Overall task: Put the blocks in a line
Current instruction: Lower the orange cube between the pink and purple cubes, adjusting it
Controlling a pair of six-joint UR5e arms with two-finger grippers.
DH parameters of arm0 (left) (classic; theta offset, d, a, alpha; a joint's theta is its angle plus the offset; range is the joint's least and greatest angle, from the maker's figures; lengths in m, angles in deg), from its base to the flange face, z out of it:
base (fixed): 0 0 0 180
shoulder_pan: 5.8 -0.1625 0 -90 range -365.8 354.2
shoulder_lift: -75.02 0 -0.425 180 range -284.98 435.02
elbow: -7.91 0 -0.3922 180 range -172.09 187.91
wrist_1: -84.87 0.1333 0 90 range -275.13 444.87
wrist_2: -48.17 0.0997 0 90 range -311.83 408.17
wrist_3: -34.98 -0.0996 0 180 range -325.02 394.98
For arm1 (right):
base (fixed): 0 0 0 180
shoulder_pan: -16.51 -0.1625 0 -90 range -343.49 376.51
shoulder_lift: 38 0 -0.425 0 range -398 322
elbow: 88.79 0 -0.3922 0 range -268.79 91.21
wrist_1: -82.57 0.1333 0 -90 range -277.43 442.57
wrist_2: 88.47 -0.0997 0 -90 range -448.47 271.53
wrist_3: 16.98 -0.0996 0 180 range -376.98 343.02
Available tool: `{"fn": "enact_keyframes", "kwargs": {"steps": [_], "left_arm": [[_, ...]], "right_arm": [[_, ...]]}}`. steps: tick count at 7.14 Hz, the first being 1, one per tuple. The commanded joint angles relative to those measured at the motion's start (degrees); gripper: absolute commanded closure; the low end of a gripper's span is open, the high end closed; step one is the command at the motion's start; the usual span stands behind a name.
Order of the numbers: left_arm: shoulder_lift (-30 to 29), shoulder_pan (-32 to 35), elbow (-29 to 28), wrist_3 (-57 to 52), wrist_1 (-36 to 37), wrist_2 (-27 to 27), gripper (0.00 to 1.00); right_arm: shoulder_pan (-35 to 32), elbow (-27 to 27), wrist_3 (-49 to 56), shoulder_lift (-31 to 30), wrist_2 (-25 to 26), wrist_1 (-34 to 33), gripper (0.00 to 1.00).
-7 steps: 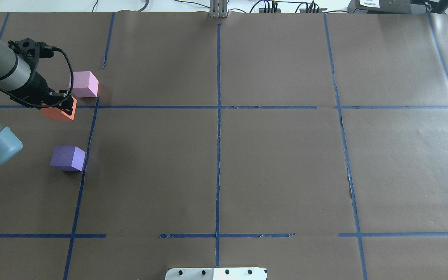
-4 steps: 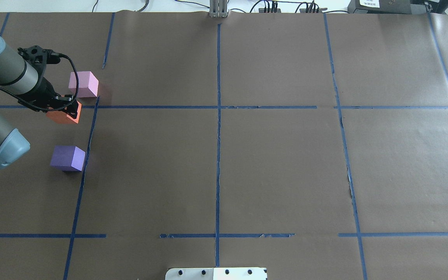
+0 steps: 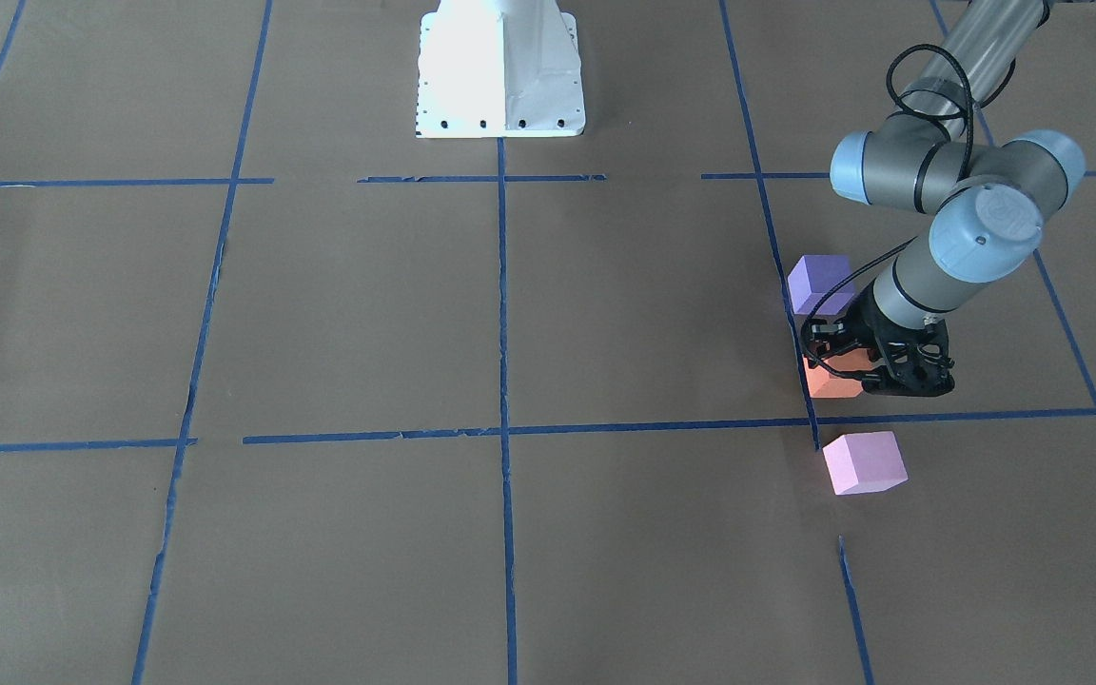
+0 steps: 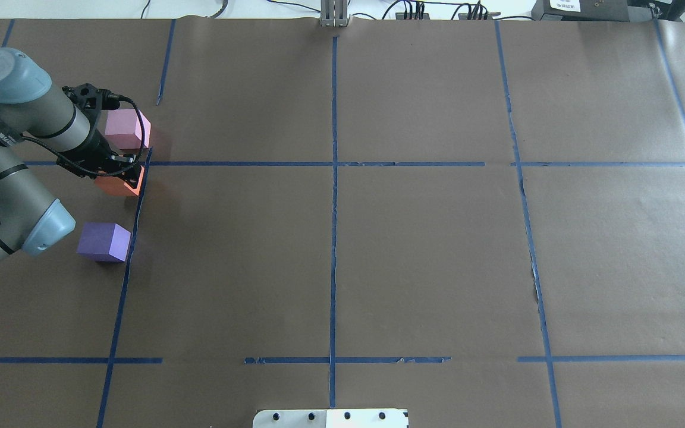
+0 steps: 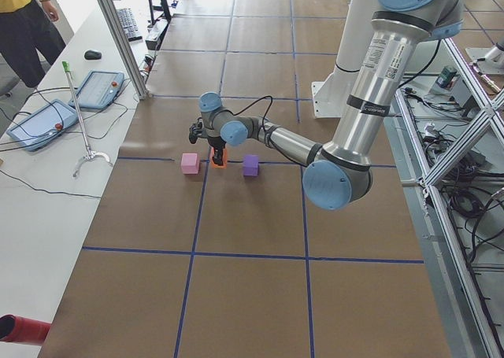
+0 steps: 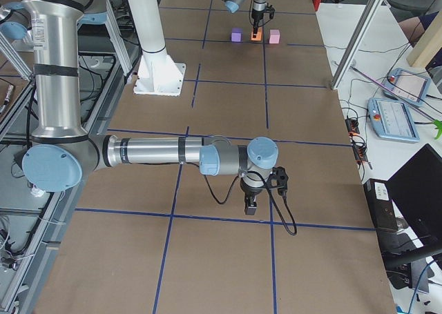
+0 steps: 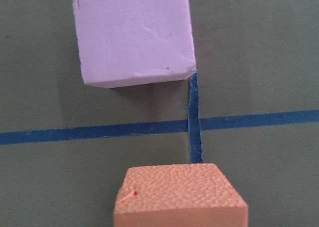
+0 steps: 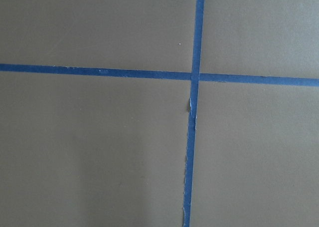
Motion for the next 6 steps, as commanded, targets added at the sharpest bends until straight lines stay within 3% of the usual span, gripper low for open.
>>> {"fn": "enact_keyframes", "kwargs": {"steps": [1, 4, 6], "left_arm": [[0.06, -0.12, -0.89, -0.03, -0.21, 0.01, 0.84], [0.67, -0.12, -0.98, -0.03, -0.47, -0.26, 0.82], [0.58, -0.12, -1.68, -0.03, -0.65, -0.52, 0.64]], "right_arm": [[0.00, 0.00, 0.00, 0.00, 0.00, 0.05, 0.00], [0.00, 0.00, 0.00, 0.00, 0.00, -0.04, 0.00], [0.00, 0.00, 0.00, 0.00, 0.00, 0.05, 0.00]]}}
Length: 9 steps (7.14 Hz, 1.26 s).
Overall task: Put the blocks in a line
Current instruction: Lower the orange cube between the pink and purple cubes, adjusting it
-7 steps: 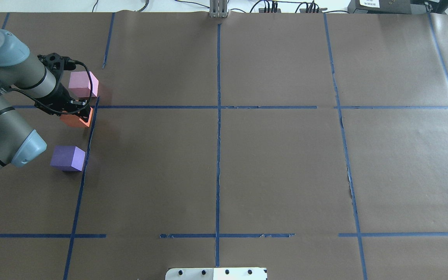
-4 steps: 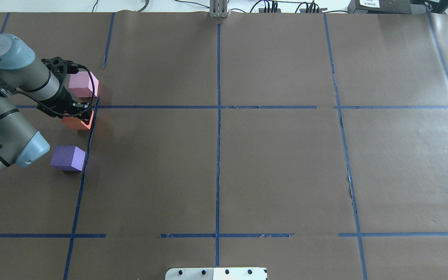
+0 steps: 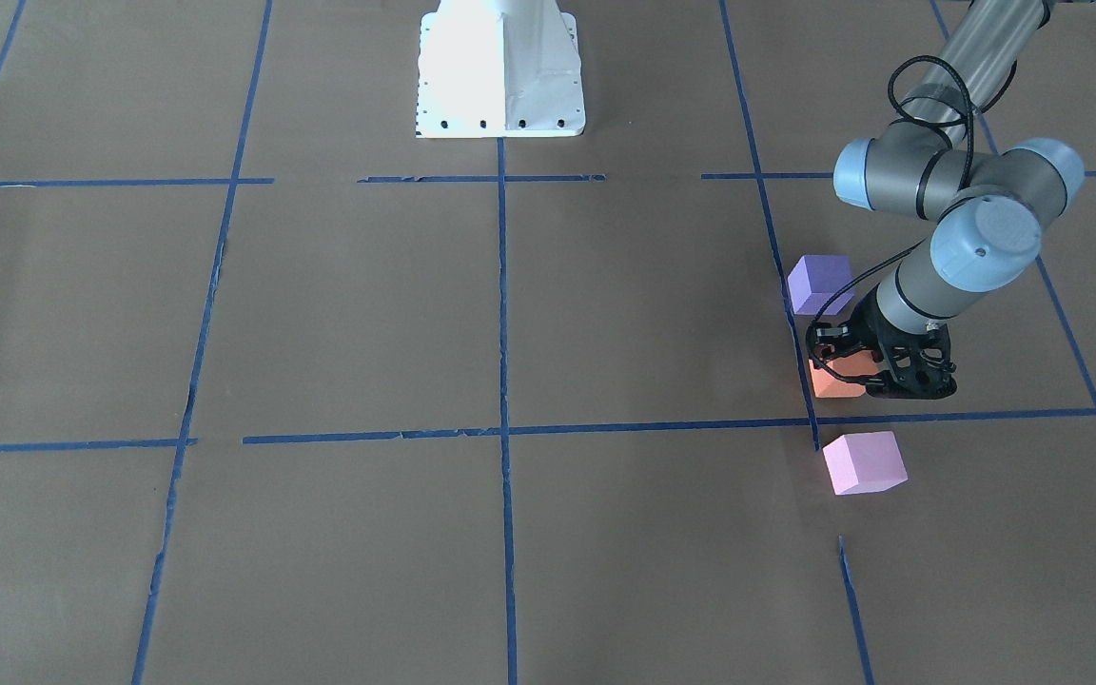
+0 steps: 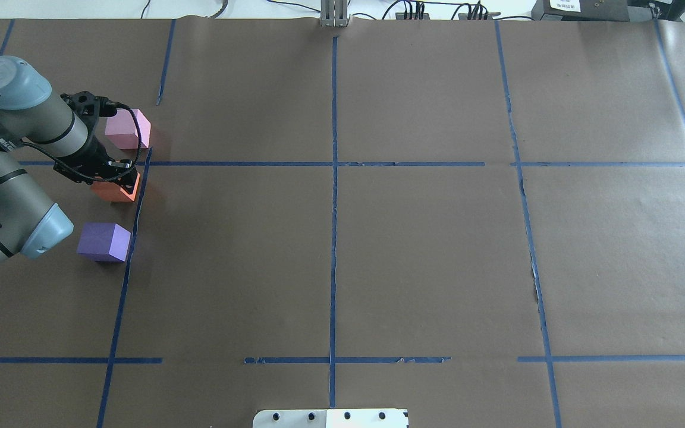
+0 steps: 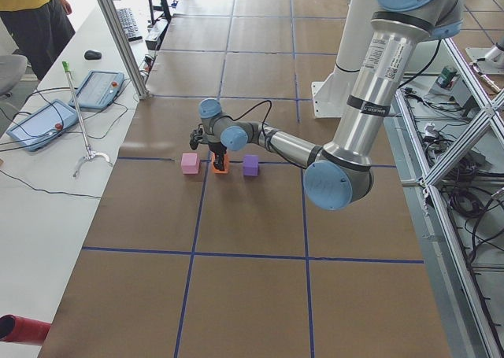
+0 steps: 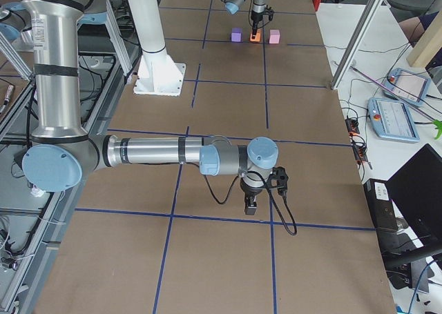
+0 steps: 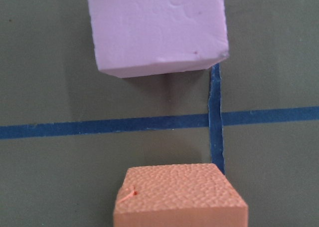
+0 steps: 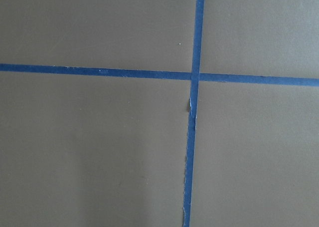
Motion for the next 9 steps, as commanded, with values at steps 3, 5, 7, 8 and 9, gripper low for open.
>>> {"fn": "enact_keyframes", "kwargs": {"steps": [3, 5, 7, 8, 9], "left_arm": [[-0.05, -0.09, -1.23, 0.00, -0.59, -1.37, 0.37], [-0.05, -0.09, -1.23, 0.00, -0.59, -1.37, 0.17], [-0.05, -0.09, -1.50, -0.61, -0.59, -1.28, 0.01], [0.04, -0.09, -1.50, -0.62, -0.68, -1.28, 0.01], [0.13, -0.09, -1.50, -0.62, -0.68, -1.28, 0.01]], "right_arm": [[0.00, 0.00, 0.00, 0.00, 0.00, -0.06, 0.00], [0.00, 0.00, 0.00, 0.00, -0.09, -0.06, 0.00], [0.00, 0.00, 0.00, 0.00, 0.00, -0.06, 0.00], [0.00, 0.00, 0.00, 0.00, 0.00, -0.06, 0.00], [0.00, 0.00, 0.00, 0.00, 0.00, 0.03, 0.00]]}}
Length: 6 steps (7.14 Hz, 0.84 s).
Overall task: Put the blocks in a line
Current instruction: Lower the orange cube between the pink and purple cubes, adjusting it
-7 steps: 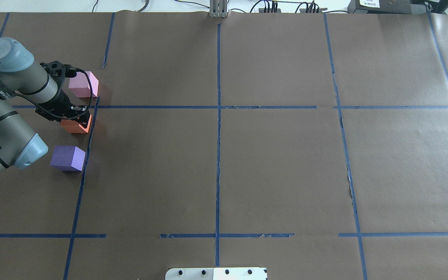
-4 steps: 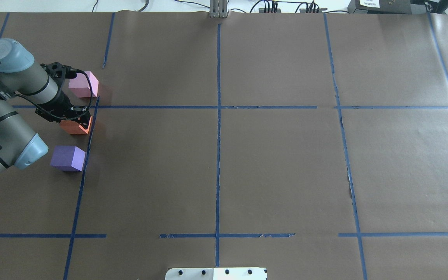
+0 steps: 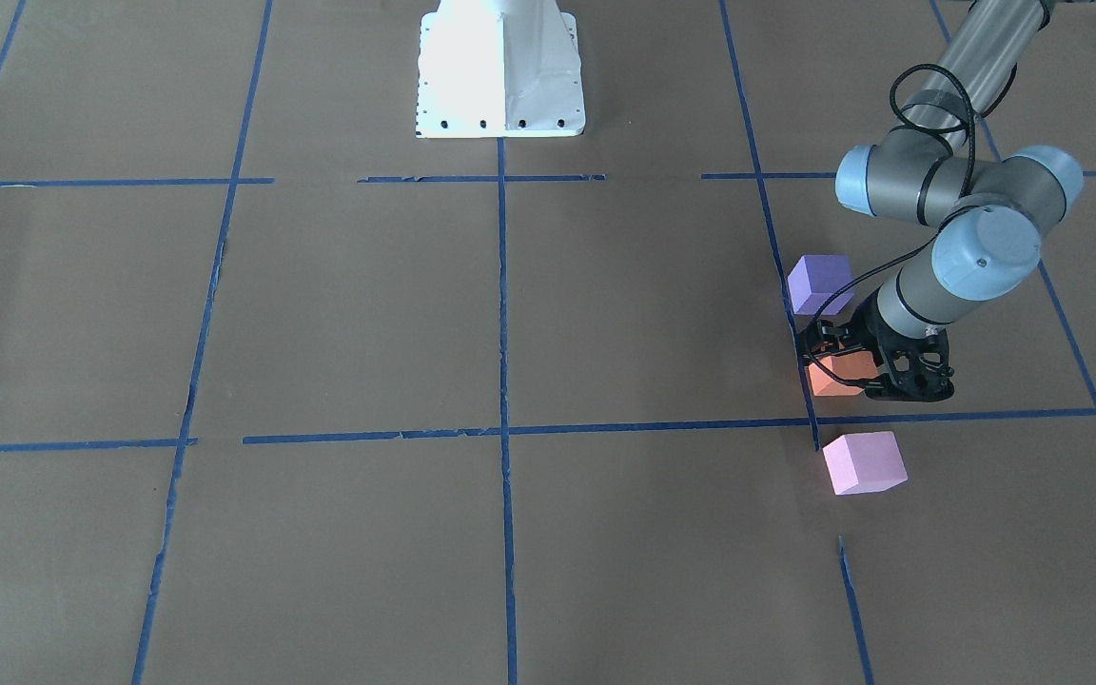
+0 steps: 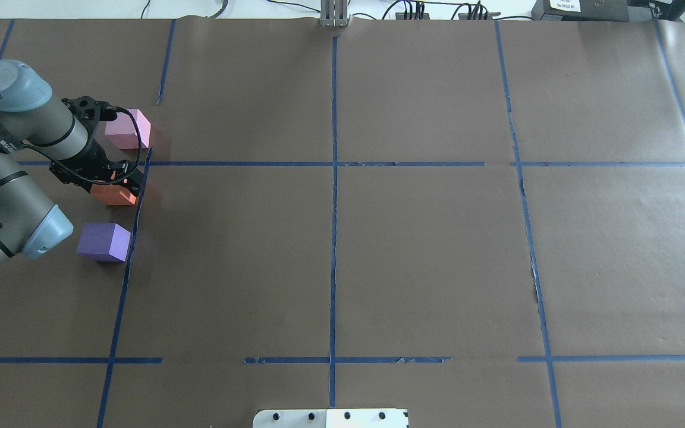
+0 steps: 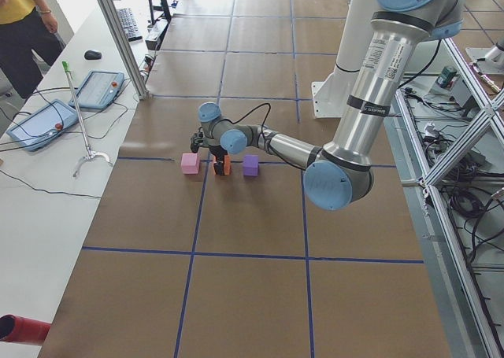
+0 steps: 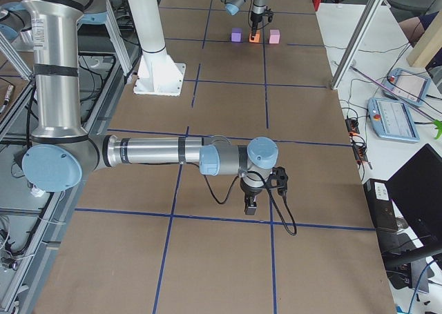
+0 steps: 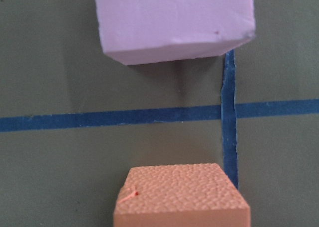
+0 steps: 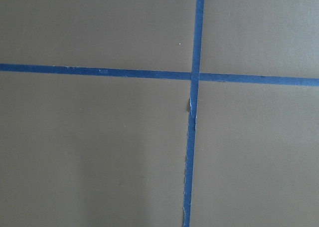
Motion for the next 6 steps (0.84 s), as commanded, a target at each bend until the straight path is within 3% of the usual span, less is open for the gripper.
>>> {"fn": "enact_keyframes", "kwargs": {"steps": [1, 4, 6], "left_arm": [[0.09, 0.00, -0.04, 0.04, -0.03, 0.10, 0.00], [0.09, 1.31, 2.40, 0.91, 0.06, 0.27, 0.00], [0.01, 6.65, 7.49, 0.39, 2.50, -0.51, 0.00]], "right_arm": [[0.00, 0.00, 0.00, 0.00, 0.00, -0.02, 0.00], [0.00, 0.00, 0.00, 0.00, 0.00, 0.07, 0.00], [0.00, 0.00, 0.00, 0.00, 0.00, 0.07, 0.00]]}}
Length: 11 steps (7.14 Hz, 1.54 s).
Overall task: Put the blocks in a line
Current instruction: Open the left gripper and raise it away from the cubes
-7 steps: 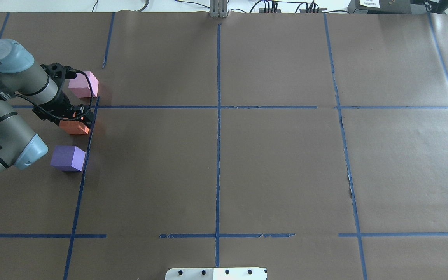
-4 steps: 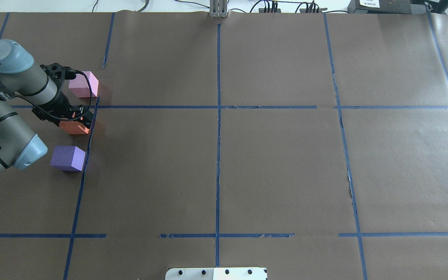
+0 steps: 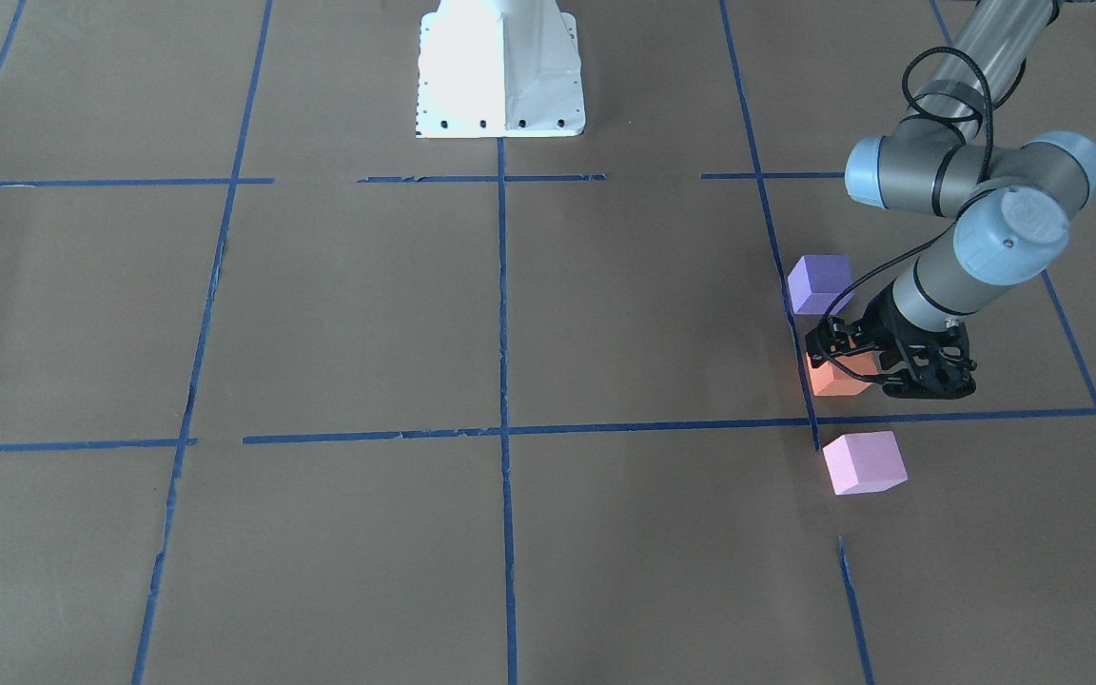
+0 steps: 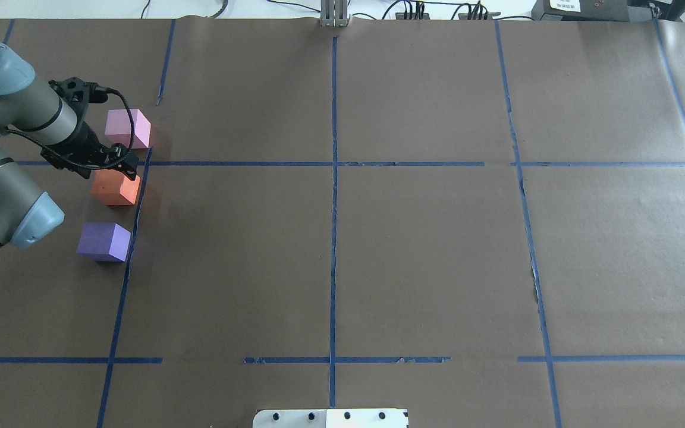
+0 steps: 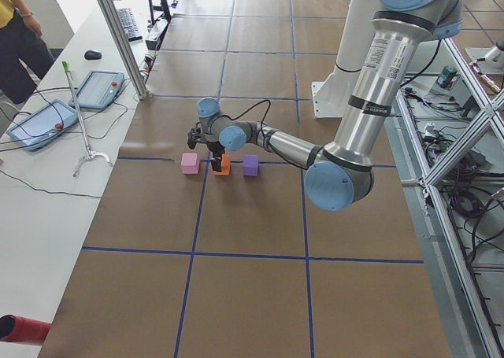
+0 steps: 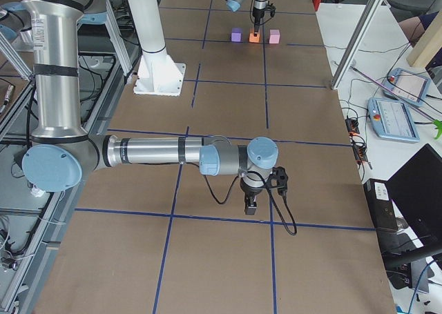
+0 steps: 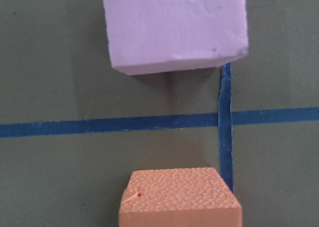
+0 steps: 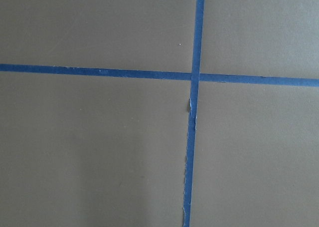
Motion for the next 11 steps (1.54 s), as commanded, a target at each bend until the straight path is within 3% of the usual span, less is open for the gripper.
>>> {"fn": "enact_keyframes", "kwargs": {"steps": [1, 3, 5, 7, 8, 9, 11], "left_arm": [[-0.16, 6.77, 5.78, -0.49, 4.22, -1.10, 0.00], [1.14, 10.30, 14.82, -0.76, 12.64, -1.02, 0.00], [3.24, 13.29, 14.87, -10.26, 13.47, -1.37, 0.00], [7.99, 22.59, 10.93, -21.55, 13.38, -4.17, 0.00], [11.66, 29.32, 6.64, -21.59, 13.30, -11.23, 0.00], [13.00, 32.69, 2.95, -21.67, 11.29, -14.87, 0.00], [15.90, 32.73, -1.29, -22.20, 2.71, -15.17, 0.00]], "right_arm": [[0.00, 0.00, 0.00, 0.00, 0.00, 0.00, 0.00], [0.00, 0.00, 0.00, 0.00, 0.00, 0.00, 0.00], [0.00, 0.00, 0.00, 0.00, 0.00, 0.00, 0.00], [0.00, 0.00, 0.00, 0.00, 0.00, 0.00, 0.00], [0.00, 0.00, 0.00, 0.00, 0.00, 0.00, 0.00], [0.00, 0.00, 0.00, 0.00, 0.00, -0.09, 0.00], [0.00, 0.00, 0.00, 0.00, 0.00, -0.09, 0.00]]}}
